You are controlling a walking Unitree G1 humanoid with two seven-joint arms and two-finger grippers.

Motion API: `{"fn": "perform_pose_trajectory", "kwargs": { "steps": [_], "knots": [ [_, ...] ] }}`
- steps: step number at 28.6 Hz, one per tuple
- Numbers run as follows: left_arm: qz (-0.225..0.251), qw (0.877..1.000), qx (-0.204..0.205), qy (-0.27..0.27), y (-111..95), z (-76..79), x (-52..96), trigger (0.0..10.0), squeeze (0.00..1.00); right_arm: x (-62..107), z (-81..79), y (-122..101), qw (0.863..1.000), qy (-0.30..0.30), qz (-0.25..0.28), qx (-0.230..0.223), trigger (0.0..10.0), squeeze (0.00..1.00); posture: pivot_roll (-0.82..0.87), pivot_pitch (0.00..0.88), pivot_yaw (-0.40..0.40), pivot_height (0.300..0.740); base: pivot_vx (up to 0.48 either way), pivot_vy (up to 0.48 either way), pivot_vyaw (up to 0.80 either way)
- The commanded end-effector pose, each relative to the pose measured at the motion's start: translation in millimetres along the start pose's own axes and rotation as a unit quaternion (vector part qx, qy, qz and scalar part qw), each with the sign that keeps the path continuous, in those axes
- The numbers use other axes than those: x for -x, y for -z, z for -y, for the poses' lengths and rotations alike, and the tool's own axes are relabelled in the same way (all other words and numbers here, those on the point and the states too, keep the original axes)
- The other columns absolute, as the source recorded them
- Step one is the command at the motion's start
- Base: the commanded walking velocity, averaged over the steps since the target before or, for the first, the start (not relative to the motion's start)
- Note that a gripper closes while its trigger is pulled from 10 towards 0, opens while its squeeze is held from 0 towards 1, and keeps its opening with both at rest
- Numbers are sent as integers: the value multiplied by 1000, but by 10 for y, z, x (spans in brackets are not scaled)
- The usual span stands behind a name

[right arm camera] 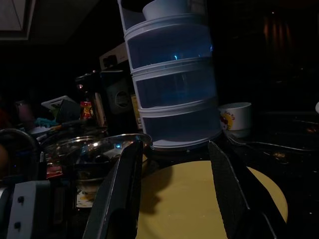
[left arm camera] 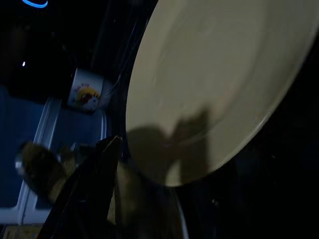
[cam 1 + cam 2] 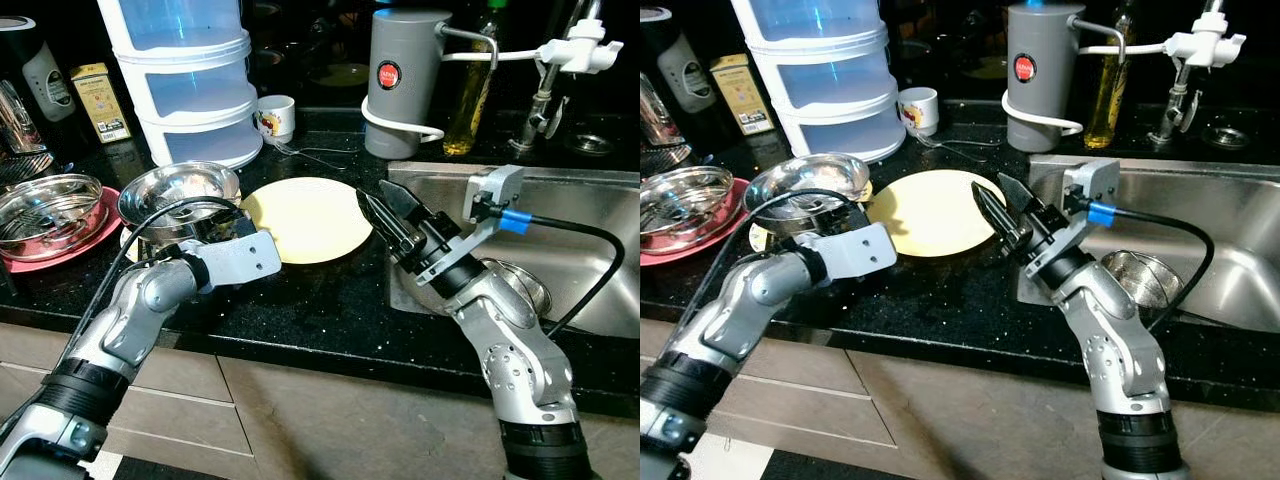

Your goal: Kitchen organization

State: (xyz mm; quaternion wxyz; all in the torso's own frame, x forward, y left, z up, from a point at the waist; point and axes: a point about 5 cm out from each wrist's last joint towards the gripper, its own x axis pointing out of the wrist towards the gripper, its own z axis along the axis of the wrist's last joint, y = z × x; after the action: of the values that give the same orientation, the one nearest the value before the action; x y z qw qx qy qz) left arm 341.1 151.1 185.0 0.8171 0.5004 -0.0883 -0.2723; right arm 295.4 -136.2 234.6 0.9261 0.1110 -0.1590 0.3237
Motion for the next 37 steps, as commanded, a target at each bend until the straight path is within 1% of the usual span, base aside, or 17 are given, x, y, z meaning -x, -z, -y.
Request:
{"fn": "perform_pose_trajectory", "kwargs": {
  "steps": [1,2,4,5,6,7,11,14,15,17,18,21,25,26,27,28,37],
  "knots": [
    [-4,999,4,41,31,154,-31,10000,0,-22,-24,-63,1000,-6,5,8,10000,0,-109,0,42,740,0,0,0],
    [12,999,1,49,1,181,-63,10000,0,-13,-63,-76,1000,-25,1,7,10000,0,-111,0,44,740,0,0,0],
    [12,999,1,49,1,181,-63,10000,0,-13,-63,-76,1000,-25,1,7,10000,0,-111,0,44,740,0,0,0],
    [21,999,-1,48,-23,183,-77,10000,0,-2,-101,-69,999,-44,-7,9,10000,0,-111,0,44,740,0,0,0],
    [33,998,-2,50,-63,189,-108,10000,0,37,-206,-14,994,-93,-41,27,10000,0,-110,0,45,740,0,0,0],
    [37,998,-3,52,-78,192,-122,10000,0,58,-250,20,991,-113,-60,41,10000,0,-112,0,47,740,0,0,0],
    [47,997,-5,57,-120,206,-161,10000,0,158,-304,131,974,-159,-135,86,10000,0,-115,0,49,740,0,0,0],
    [53,997,-7,61,-127,213,-181,10000,0,223,-284,146,965,-171,-170,103,10000,0,-117,0,50,740,0,0,0],
    [53,997,-7,61,-127,213,-181,10000,0,223,-284,146,965,-171,-170,103,10000,0,-117,0,50,740,0,0,0],
    [55,997,-7,62,-122,218,-187,10000,0,258,-269,146,958,-176,-193,116,10000,0,-120,0,51,740,0,0,0],
    [55,997,-7,62,-122,218,-187,10000,0,258,-269,146,958,-176,-193,116,10000,0,-120,0,51,740,0,0,0],
    [51,996,-5,68,-87,236,-182,10000,0,296,-284,167,949,-187,-219,126,10000,0,-120,0,52,740,0,0,0],
    [44,996,1,75,-47,255,-176,9961,0,303,-299,178,946,-191,-227,129,10000,0,-123,0,53,740,0,0,0],
    [44,996,4,78,-40,259,-175,2235,0,304,-303,178,946,-192,-229,129,10000,0,-123,0,53,740,0,0,0],
    [44,996,4,78,-40,259,-175,2235,0,304,-303,178,946,-192,-229,129,10000,0,-123,0,53,740,0,0,0],
    [43,996,4,84,-29,271,-172,0,0,307,-308,176,945,-192,-232,131,10000,0,-126,0,56,740,0,0,0],
    [46,994,2,95,-20,273,-183,0,0,338,-304,177,936,-193,-257,142,10000,0,-132,0,56,740,0,0,0]
  ]
}}
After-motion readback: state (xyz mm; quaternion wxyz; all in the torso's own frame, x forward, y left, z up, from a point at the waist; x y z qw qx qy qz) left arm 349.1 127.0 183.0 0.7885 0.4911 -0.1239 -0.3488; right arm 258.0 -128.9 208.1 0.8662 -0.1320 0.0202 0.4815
